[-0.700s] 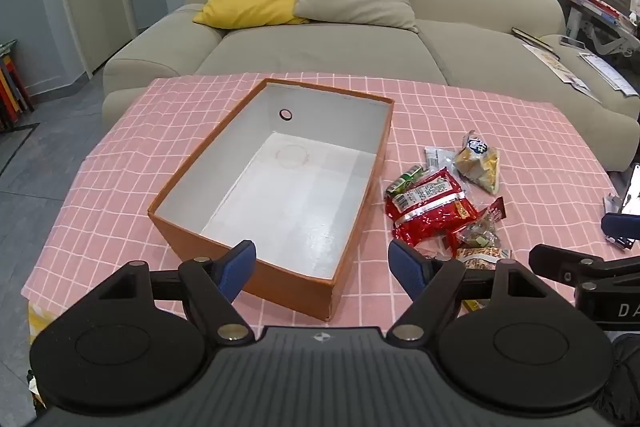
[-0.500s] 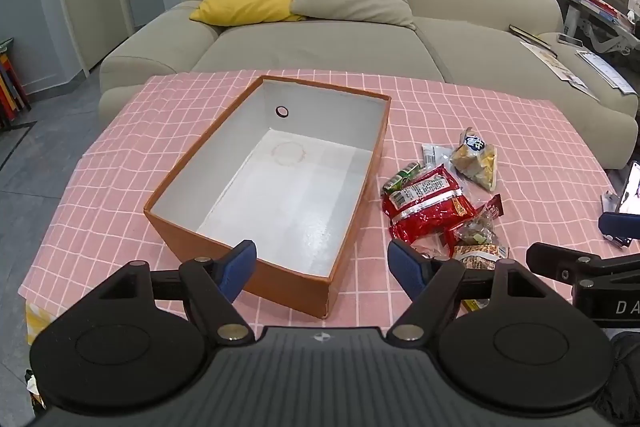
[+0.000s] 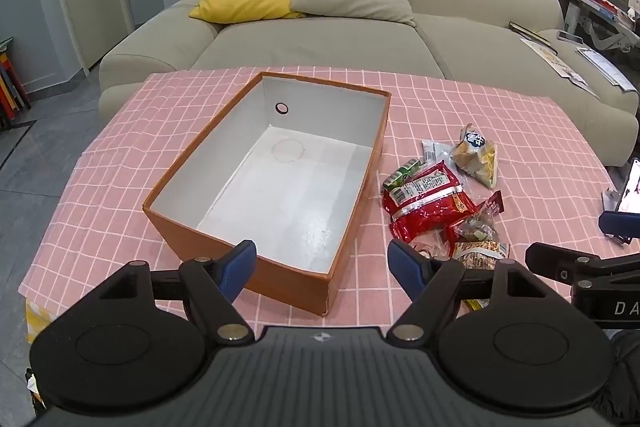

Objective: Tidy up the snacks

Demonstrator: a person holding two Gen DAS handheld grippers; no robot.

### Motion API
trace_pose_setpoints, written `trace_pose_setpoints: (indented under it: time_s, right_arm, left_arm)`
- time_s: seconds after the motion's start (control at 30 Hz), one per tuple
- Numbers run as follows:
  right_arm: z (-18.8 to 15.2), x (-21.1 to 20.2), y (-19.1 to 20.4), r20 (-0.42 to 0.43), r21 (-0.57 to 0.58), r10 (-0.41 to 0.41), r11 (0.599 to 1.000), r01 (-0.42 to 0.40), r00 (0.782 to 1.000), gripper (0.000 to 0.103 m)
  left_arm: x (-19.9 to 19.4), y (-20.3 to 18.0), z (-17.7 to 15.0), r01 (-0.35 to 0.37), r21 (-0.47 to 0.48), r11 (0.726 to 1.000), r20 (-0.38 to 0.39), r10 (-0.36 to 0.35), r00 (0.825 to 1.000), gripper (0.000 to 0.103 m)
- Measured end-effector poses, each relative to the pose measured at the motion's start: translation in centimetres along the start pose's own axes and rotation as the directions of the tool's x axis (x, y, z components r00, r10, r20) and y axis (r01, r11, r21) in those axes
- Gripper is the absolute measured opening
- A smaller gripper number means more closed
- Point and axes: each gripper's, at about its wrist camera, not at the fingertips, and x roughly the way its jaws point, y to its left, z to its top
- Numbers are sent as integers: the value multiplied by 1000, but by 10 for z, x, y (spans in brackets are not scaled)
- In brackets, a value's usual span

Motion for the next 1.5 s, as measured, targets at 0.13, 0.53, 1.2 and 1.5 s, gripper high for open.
trace_pose_setpoints:
  time_s: [0.13, 0.53, 1.2, 1.5]
  right_arm:
    - [0, 0, 0, -1, 1, -1, 1000, 1, 1000, 99]
    - [-2, 1, 0, -5, 0, -2, 1000, 2, 1000, 99]
    - [-1, 2, -1, -15, 2, -3, 1000, 3, 1000, 99]
    - [-1, 2, 0, -17, 3, -4, 1000, 4, 1000, 99]
  left_arm:
    - [1, 0, 0, -2, 0, 1000, -1, 2, 1000, 88]
    - [1, -4, -5, -3, 1, 1000, -13, 3, 1000, 88]
    - [2, -4, -4, -3, 2, 1000, -16, 3, 1000, 88]
    - [1, -4, -4, -2, 3, 1000, -17, 2, 1000, 88]
